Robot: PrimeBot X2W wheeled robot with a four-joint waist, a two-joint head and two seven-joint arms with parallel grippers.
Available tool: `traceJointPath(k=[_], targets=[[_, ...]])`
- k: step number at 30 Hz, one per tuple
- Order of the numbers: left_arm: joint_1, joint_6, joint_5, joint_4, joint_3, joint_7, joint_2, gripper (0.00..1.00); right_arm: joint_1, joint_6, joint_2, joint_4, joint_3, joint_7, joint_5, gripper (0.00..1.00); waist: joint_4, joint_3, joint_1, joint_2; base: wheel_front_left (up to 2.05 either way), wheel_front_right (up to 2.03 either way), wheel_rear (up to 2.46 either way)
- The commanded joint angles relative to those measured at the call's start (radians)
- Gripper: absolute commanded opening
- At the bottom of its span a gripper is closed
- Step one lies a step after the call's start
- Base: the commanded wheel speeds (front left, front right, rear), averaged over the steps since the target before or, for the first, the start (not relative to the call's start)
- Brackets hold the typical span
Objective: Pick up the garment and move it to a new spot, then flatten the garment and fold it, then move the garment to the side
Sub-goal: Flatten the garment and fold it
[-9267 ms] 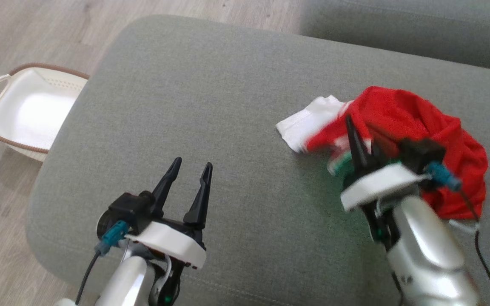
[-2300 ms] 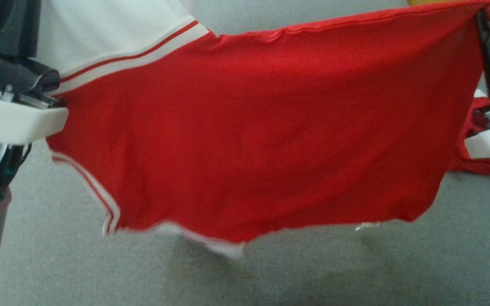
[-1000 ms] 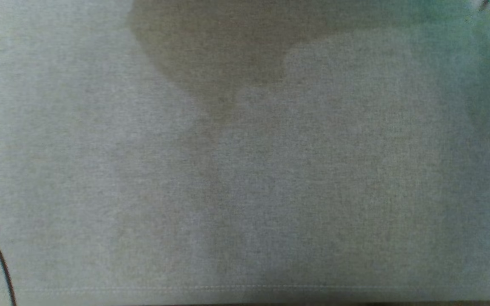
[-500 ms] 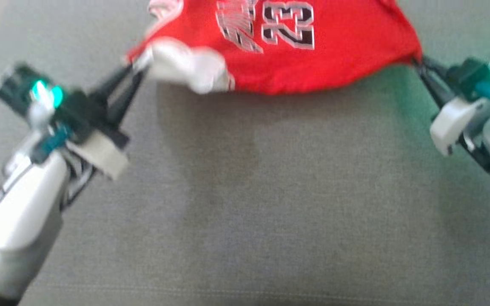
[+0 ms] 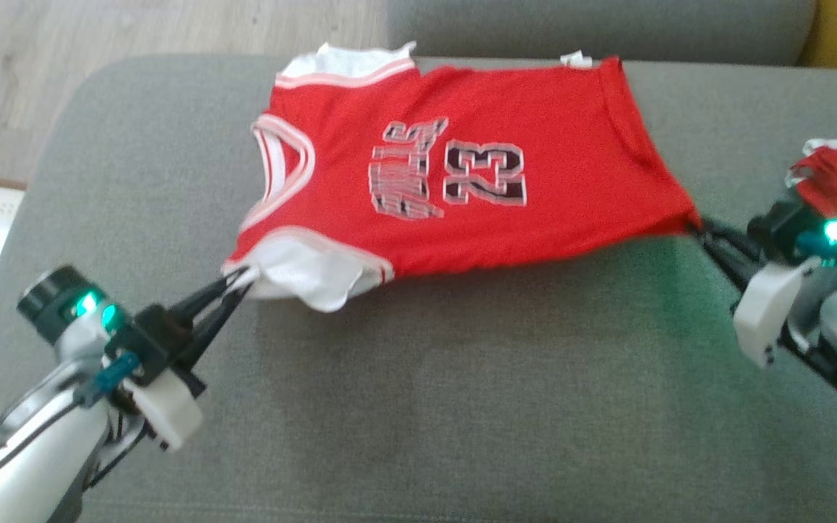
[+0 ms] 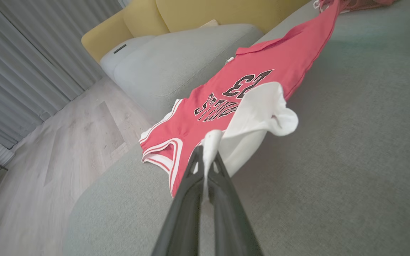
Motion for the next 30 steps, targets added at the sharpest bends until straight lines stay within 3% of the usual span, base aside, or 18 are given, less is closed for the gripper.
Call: traceJointPath(k=[1, 9, 19, 30], targets=[[-0.037, 0.001, -0.009, -0.027, 0.052, -0.005, 0.055, 0.0, 0.012, -0.001, -0.041, -0.026, 0.006, 0.003, 0.026, 0.0, -0.003, -0.016, 0.0001, -0.0001, 0.0, 0.0, 0.0], [0.058, 0.001, -0.006, -0.05, 0.019, -0.005, 0.096, 0.0, 0.116, -0.001, -0.167, -0.239, 0.081, 0.103, 0.172, 0.0, -0.016, -0.08, 0.0001, -0.0001, 0.0, 0.0, 0.0], [0.165, 0.001, -0.047, -0.103, 0.034, -0.005, 0.146, 0.0, 0.227, -0.001, -0.312, -0.47, 0.088, 0.226, 0.236, 0.0, -0.032, -0.099, 0.0001, -0.0001, 0.0, 0.0, 0.0], [0.037, 0.001, -0.06, -0.065, 0.026, 0.019, 0.143, 0.0, 0.106, -0.001, -0.28, -0.424, 0.088, 0.243, 0.225, 0.0, -0.038, -0.024, 0.0001, -0.0001, 0.0, 0.0, 0.0]])
